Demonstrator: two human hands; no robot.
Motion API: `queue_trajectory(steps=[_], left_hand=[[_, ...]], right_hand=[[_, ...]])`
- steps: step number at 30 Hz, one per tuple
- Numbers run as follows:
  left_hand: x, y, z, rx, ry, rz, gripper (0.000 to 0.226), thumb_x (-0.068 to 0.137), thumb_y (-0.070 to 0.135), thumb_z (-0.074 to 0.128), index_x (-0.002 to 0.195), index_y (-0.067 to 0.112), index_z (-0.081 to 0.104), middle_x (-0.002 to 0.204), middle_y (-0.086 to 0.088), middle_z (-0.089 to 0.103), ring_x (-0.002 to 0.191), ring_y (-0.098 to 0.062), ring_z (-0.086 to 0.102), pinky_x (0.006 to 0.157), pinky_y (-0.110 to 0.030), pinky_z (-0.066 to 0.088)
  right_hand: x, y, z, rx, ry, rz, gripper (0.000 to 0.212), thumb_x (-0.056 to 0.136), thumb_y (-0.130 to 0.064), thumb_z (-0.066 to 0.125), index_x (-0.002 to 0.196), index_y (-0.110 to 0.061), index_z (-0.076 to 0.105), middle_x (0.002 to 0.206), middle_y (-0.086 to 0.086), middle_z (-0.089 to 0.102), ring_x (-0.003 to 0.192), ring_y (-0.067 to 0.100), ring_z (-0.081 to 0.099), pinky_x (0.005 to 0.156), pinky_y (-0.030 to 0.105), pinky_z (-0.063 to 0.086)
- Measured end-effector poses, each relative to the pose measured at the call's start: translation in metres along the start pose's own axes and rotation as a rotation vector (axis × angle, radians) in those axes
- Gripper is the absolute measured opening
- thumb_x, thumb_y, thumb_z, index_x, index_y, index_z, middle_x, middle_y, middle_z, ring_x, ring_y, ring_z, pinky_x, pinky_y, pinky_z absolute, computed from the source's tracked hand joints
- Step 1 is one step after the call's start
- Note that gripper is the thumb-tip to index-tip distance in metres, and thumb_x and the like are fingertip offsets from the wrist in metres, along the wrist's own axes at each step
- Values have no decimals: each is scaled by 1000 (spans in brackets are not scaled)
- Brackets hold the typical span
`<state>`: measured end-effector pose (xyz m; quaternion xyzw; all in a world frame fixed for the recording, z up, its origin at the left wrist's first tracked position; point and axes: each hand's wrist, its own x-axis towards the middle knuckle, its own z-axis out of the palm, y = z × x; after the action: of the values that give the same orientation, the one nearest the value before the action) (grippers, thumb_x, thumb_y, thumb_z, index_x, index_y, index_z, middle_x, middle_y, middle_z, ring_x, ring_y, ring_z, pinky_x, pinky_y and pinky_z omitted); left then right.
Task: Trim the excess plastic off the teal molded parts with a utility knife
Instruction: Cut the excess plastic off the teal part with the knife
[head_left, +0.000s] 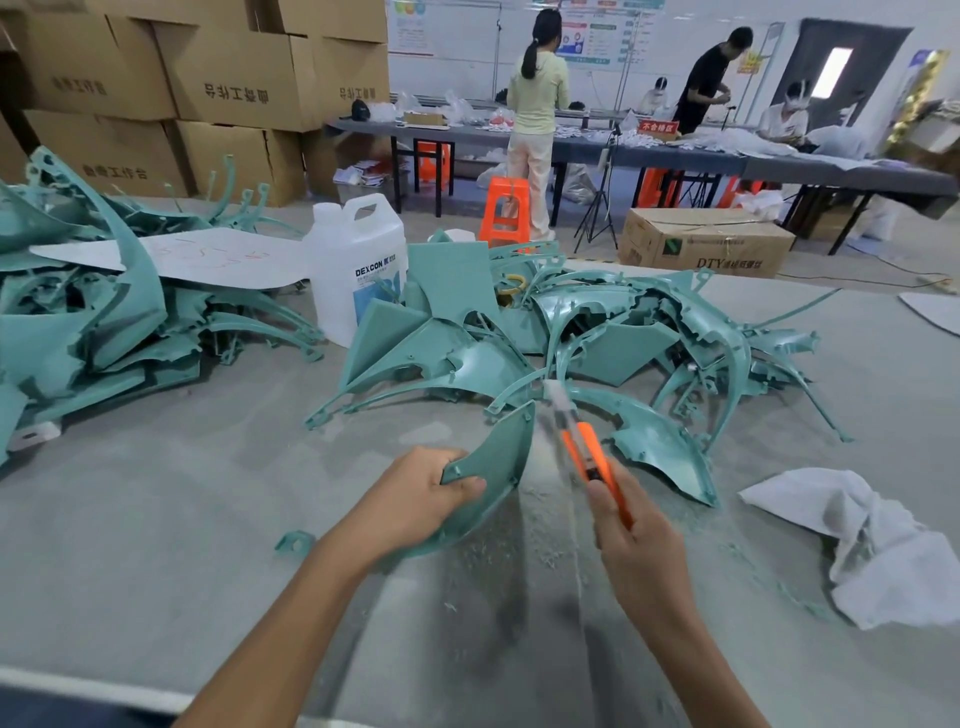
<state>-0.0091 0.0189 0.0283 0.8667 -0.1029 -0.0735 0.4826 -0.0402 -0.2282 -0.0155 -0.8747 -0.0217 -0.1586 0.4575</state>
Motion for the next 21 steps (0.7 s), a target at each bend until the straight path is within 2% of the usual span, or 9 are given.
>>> queue_trajectory(steps=[2, 3, 7, 11, 14, 16, 18, 21], left_hand=[[0, -1, 1, 30, -6, -4, 16, 98, 30, 62, 93, 17, 70, 84, -9, 73, 74, -28, 67, 73, -45, 54], [0, -1, 2, 36, -6, -6, 16, 98, 31, 62, 95, 17, 70, 88, -13, 73, 79, -32, 69, 77, -48, 54], [2, -2, 1, 31, -16, -21, 16, 99, 32, 62, 100, 19, 71, 94, -14, 74, 88, -37, 69, 82, -53, 55], [2, -1, 2, 24, -7, -15, 14, 98, 31, 62, 97, 21, 71, 87, -8, 75, 80, -32, 71, 77, -49, 55], [3, -3, 3, 67, 13, -15, 19, 97, 31, 62, 84, 20, 67, 75, -4, 69, 66, -25, 61, 68, -40, 49], [5, -5, 4, 49, -4, -21, 16, 98, 31, 62, 87, 20, 69, 78, -10, 70, 66, -24, 58, 68, -39, 46], [5, -7, 4, 18, -15, -19, 14, 97, 29, 64, 88, 20, 69, 79, -14, 69, 66, -19, 55, 68, -37, 44], [3, -8, 5, 38, -5, 0, 20, 95, 35, 63, 82, 19, 65, 67, 0, 63, 62, -17, 53, 65, -35, 41]], right_hand=[[2, 17, -7, 23, 45, 123, 22, 99, -53, 44, 118, -51, 55, 66, 0, 60, 52, 4, 52, 53, 37, 48], [2, 24, -10, 37, 45, 166, 19, 101, -49, 45, 116, -49, 57, 67, 0, 61, 52, 4, 53, 54, 40, 48], [-6, 23, -9, 212, -21, 252, 20, 103, -41, 48, 114, -53, 59, 66, 1, 65, 47, 14, 52, 44, 29, 42], [-11, -8, 0, 291, -135, 205, 24, 104, -35, 49, 114, -52, 62, 64, 1, 62, 42, 14, 44, 39, 25, 34], [-18, -40, -2, 283, -149, 37, 23, 100, -50, 46, 119, -57, 58, 63, 0, 59, 47, 7, 46, 45, 26, 39], [-22, -57, -1, 278, -180, -66, 32, 98, -60, 43, 126, -54, 55, 66, -1, 60, 49, 5, 50, 48, 23, 41], [-21, -62, 1, 315, -162, -74, 37, 95, -62, 43, 129, -52, 54, 69, 1, 61, 48, 5, 49, 48, 24, 41], [-13, -47, 6, 276, -98, 23, 23, 100, -53, 46, 120, -55, 57, 68, 3, 62, 48, 7, 49, 48, 29, 42]])
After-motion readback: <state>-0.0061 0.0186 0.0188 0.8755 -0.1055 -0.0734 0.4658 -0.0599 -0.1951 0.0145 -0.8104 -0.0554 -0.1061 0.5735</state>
